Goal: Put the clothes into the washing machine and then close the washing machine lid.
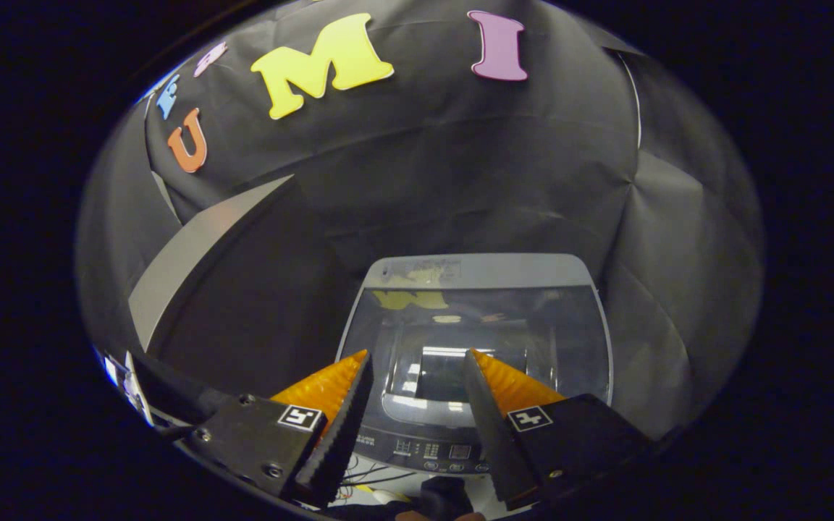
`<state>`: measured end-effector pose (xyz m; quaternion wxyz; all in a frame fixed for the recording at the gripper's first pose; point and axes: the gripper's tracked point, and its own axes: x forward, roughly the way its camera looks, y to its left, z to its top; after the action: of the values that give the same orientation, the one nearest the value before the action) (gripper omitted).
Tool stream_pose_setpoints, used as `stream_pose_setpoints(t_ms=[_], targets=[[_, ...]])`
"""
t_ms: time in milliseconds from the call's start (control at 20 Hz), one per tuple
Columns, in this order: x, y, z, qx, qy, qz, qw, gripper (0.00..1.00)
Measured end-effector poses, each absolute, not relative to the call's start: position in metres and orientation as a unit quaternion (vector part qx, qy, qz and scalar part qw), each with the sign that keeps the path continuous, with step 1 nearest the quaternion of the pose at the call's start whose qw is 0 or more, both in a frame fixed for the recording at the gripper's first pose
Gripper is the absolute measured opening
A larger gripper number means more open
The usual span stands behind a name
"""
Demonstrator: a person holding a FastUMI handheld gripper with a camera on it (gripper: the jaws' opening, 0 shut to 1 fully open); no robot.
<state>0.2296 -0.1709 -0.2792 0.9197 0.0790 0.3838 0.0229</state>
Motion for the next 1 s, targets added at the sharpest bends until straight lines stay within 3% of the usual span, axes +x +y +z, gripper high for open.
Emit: stream_pose_setpoints(t_ms=[550,1000], targets=[[0.122,-0.151,-0.211,0.091,0.282,-0.063,0.953,0.79],[0.024,-0.092,-0.174,0.071,0.216,-0.073,0.971,0.79]])
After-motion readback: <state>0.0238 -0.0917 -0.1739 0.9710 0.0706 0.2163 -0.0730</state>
